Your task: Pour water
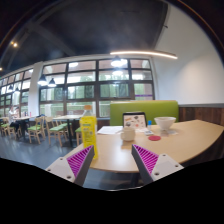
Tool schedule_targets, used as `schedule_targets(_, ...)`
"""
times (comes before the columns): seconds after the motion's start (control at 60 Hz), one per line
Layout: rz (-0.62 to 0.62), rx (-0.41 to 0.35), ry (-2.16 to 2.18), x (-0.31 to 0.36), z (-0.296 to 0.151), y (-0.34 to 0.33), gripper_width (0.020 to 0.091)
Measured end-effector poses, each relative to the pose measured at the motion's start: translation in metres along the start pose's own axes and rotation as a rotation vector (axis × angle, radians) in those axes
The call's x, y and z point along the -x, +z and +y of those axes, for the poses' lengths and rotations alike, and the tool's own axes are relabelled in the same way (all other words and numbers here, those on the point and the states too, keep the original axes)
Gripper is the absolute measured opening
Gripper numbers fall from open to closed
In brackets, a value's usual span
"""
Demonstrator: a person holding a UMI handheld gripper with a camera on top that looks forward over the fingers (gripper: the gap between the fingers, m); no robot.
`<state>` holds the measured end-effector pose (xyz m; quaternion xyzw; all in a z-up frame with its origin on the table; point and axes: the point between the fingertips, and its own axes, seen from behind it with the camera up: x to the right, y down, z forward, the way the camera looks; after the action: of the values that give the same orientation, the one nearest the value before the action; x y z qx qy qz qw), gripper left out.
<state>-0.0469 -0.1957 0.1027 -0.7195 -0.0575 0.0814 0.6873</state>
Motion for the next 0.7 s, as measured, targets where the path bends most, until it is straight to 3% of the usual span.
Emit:
schedule_targets(0.167, -0.062, -0.032, -0.041, 0.054, -0.006, 0.069, 0.0819)
schedule_targets(0.483, 0.022, 0.007, -0.105, 0.093, -0.012, 0.178, 0.0815)
schedule_targets(0.55, 0.057, 0.025, -0.156, 0.095, -0.01, 0.185, 0.0462)
schedule_targets(0.65, 0.035, 0.016, -0.152, 0.103, -0.008, 0.199, 0.0423)
schedule_targets(0.7, 0.02, 0.023, -0.156, 0.109, -0.007, 0.199, 0.0353)
